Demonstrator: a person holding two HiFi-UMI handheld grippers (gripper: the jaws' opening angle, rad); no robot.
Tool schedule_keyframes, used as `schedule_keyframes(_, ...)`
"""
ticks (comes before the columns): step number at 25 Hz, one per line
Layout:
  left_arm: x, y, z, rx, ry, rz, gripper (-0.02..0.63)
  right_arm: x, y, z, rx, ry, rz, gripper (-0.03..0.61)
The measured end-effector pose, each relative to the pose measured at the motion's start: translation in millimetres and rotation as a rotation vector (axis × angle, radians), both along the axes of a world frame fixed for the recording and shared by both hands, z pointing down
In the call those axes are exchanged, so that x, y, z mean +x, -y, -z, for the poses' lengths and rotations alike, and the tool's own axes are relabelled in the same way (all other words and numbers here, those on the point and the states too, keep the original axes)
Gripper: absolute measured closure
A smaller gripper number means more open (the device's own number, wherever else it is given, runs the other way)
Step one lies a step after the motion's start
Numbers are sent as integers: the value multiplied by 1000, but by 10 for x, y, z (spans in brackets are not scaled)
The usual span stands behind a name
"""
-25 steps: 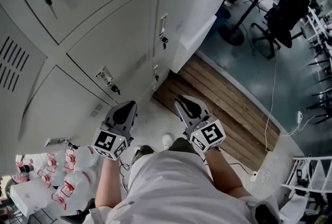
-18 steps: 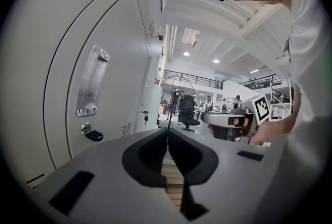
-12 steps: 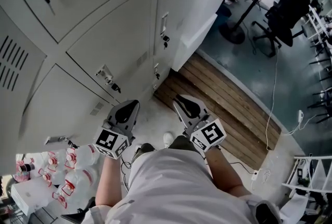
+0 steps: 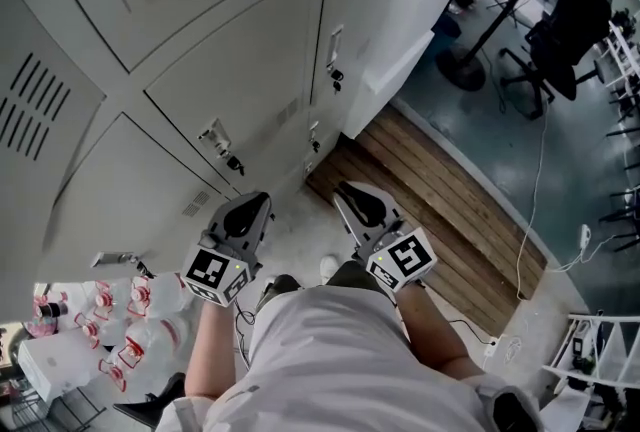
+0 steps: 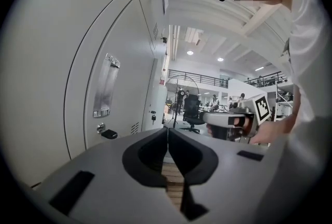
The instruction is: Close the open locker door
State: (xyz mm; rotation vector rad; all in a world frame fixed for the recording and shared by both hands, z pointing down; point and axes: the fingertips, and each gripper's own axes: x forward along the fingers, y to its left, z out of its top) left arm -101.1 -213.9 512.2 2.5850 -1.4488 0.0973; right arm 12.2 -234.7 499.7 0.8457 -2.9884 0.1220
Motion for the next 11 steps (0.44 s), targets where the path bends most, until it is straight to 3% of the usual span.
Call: schedule_keyframes(11, -55, -60, 20, -5, 8, 32, 614, -39, -29, 10, -11, 13, 28, 532)
